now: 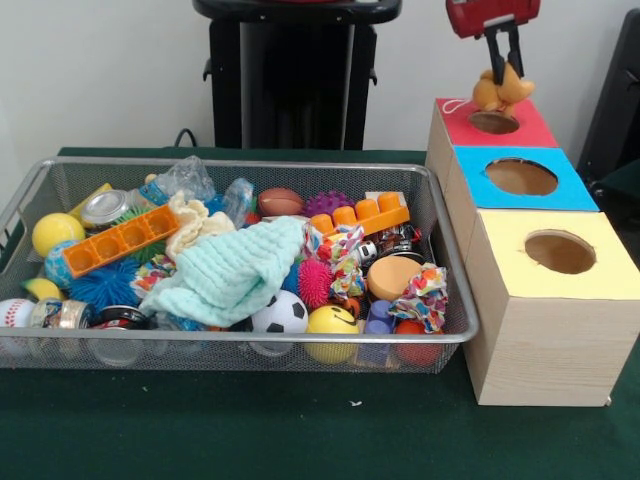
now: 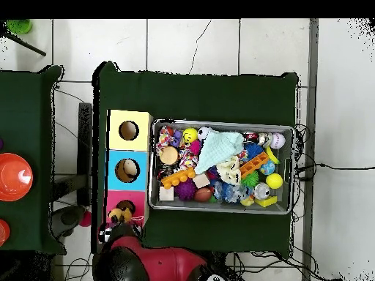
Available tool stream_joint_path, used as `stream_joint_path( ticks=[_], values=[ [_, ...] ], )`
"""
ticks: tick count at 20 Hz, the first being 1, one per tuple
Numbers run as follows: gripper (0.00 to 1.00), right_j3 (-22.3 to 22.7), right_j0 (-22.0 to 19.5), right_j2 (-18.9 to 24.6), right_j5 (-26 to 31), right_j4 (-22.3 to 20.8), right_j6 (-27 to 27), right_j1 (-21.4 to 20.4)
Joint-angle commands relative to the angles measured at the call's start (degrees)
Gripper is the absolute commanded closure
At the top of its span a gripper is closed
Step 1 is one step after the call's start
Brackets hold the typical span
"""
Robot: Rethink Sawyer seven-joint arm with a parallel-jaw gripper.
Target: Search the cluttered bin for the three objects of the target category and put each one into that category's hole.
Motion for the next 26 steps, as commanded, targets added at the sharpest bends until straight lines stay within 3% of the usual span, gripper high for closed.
stream_joint_path(
  ticks=[1, 14, 15, 26],
  values=[
    [1.00, -8.8, -1.7, -0.5, 5.4, 1.2, 8.7, -0.8],
    [1.00, -8.7, -0.2, -3.1, 2.5, -0.3, 8.3, 2.1],
    [0.00, -8.4, -0.3, -2.8, 2.1, -0.2, 9.2, 2.2],
    [0.00, -8.7, 0.2, -3.5, 4.8, 0.1, 8.1, 1.4]
  ],
)
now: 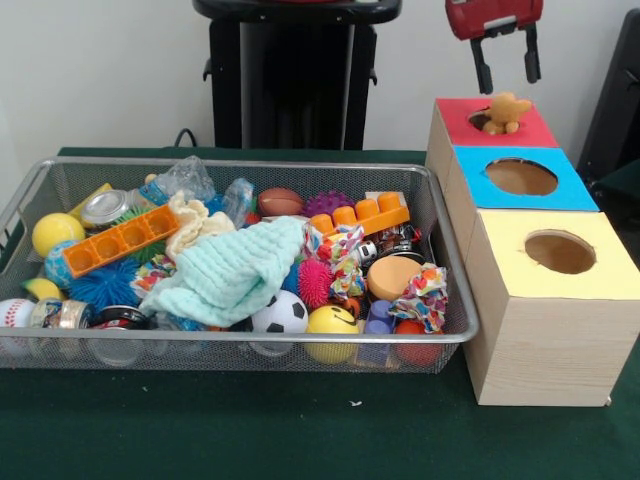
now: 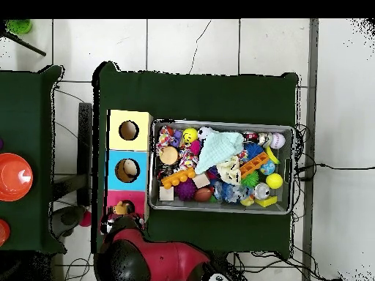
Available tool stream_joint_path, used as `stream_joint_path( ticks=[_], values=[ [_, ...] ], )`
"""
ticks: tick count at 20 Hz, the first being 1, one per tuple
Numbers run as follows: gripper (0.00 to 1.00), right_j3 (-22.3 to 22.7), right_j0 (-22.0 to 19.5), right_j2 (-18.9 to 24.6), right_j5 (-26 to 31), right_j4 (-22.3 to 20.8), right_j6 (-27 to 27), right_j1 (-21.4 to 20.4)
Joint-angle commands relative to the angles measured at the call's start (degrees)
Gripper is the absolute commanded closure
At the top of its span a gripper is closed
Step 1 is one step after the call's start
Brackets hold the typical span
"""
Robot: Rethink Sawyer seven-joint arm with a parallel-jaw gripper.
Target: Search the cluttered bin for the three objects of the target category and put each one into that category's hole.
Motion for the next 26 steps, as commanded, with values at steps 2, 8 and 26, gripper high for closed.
stream_joint_path(
  ticks=[2, 8, 26],
  values=[
    [0.00, -6.3, -0.3, -1.6, 5.0, 0.1, 8.1, 2.2],
    [0.00, -7.0, -1.7, -0.6, 8.1, -0.1, 6.8, 0.7],
    [1.00, -11.1, 1.8, -6.6, 18.8, -0.6, 5.7, -2.6]
  ],
)
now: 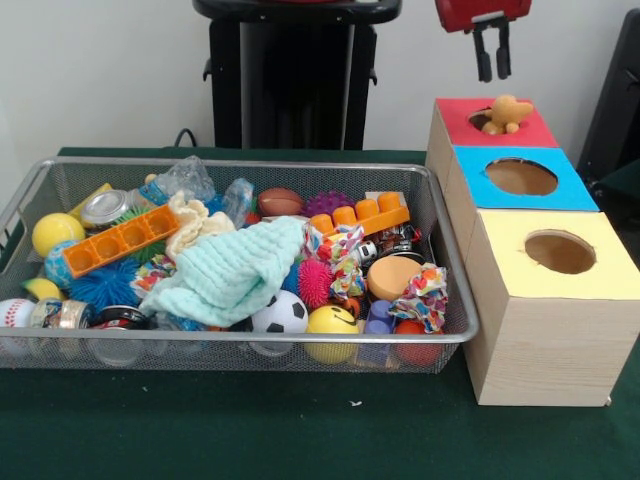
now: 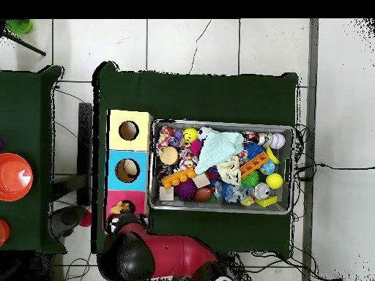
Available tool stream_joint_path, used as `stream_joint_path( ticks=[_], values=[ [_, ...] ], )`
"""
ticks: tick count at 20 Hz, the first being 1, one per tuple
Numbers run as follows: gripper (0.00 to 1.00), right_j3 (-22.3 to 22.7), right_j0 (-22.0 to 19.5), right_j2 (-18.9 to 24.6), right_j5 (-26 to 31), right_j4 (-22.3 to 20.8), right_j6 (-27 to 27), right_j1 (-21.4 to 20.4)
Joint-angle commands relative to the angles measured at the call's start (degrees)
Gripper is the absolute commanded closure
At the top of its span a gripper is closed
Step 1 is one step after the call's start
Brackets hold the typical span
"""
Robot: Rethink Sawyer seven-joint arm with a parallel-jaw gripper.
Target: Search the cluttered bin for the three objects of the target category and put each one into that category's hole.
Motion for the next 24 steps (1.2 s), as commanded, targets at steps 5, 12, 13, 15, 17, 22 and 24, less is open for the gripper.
stream_joint_path(
  ticks=[5, 12, 13, 15, 17, 22, 24],
  values=[
    [1.00, -6.9, 0.9, -2.4, 5.6, 0.6, 7.2, 0.1],
    [1.00, -5.3, -1.6, 2.0, 4.4, 1.8, 8.9, 1.5],
    [1.00, -5.1, -1.9, 2.5, 3.9, 1.7, 9.1, 2.0],
    [1.00, -4.7, -1.8, 2.8, 3.4, 1.8, 9.6, 2.2],
    [1.00, -4.6, -1.3, 2.5, 2.5, 1.6, 9.8, 2.7],
    [1.00, -4.1, -0.6, 2.5, -0.9, 1.1, 11.1, 5.0],
    [1.00, -3.9, 0.0, 2.5, -2.2, 1.2, 11.9, 5.6]
  ],
)
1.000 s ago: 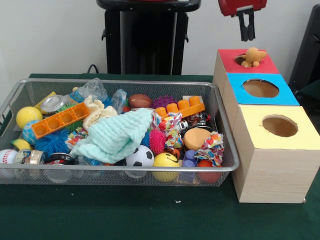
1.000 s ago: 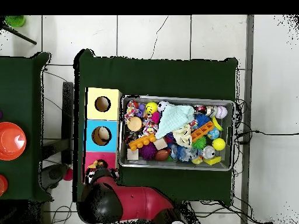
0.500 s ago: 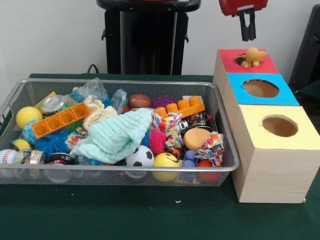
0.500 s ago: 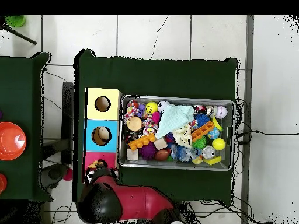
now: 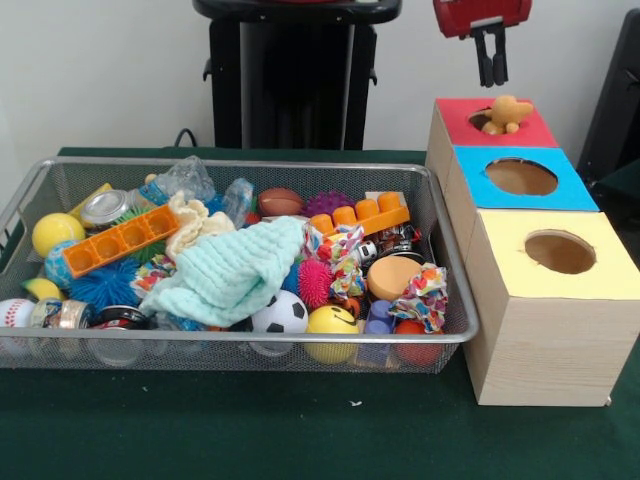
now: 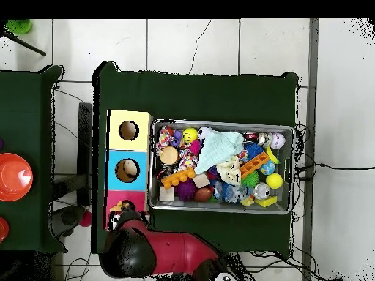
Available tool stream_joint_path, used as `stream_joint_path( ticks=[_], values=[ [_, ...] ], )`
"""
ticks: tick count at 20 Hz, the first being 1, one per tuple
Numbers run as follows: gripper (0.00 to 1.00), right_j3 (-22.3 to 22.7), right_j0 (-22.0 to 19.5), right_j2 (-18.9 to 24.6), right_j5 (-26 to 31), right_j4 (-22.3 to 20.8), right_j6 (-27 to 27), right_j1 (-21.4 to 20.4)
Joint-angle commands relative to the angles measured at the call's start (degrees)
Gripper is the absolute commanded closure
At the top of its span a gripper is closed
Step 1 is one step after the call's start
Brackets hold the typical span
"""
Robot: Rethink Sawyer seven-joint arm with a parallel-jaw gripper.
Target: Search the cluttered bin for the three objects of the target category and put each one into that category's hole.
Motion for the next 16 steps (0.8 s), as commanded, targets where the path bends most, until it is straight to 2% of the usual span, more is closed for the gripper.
stream_joint_path(
  ticks=[1, 8, 16],
  values=[
    [1.00, -3.3, 0.8, 2.4, -2.3, 1.3, 11.9, 4.3],
    [1.00, -4.9, 6.4, -1.6, -3.1, 3.3, 13.3, 4.8],
    [1.00, -5.7, 10.4, -4.4, -4.6, 4.1, 13.9, 6.0]
  ],
)
